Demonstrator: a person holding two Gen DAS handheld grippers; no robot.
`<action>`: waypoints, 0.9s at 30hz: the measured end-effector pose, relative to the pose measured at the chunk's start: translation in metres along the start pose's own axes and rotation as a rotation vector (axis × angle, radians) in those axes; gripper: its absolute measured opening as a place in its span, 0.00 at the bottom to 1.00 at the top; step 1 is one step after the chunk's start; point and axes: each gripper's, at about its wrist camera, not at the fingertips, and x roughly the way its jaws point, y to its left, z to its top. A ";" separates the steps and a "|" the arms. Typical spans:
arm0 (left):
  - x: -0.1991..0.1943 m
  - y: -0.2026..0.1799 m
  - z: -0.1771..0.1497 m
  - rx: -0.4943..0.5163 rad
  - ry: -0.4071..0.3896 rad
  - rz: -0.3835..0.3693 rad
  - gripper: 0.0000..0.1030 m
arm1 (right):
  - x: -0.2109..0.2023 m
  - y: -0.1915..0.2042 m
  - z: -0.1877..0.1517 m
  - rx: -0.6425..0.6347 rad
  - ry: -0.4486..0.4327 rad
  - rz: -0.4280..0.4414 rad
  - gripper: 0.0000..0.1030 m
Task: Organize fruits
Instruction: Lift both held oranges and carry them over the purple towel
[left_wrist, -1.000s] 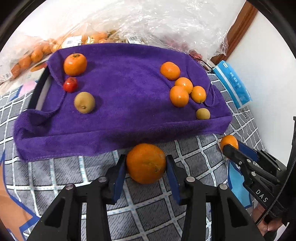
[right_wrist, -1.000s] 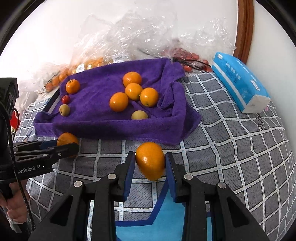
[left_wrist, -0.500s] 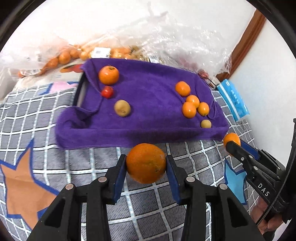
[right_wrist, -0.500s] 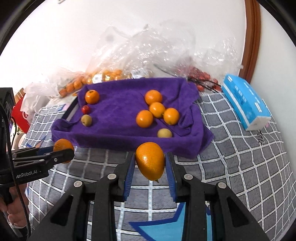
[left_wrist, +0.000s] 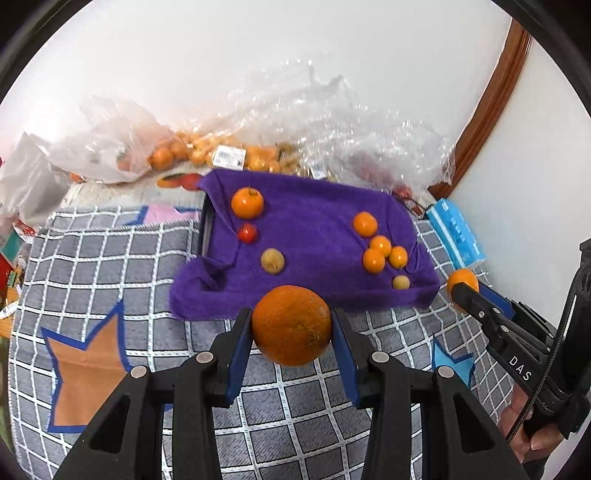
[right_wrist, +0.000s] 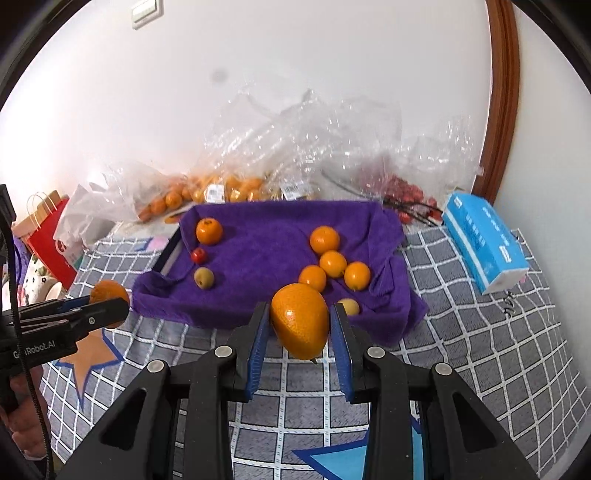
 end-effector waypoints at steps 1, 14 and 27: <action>-0.004 0.001 0.002 -0.003 -0.008 0.000 0.39 | -0.002 0.001 0.002 -0.002 -0.006 -0.001 0.32; -0.032 0.001 0.010 -0.004 -0.067 0.012 0.39 | -0.019 0.005 0.015 -0.015 -0.054 -0.002 0.32; -0.042 -0.002 0.017 0.002 -0.097 0.012 0.39 | -0.027 0.006 0.025 -0.011 -0.084 -0.003 0.32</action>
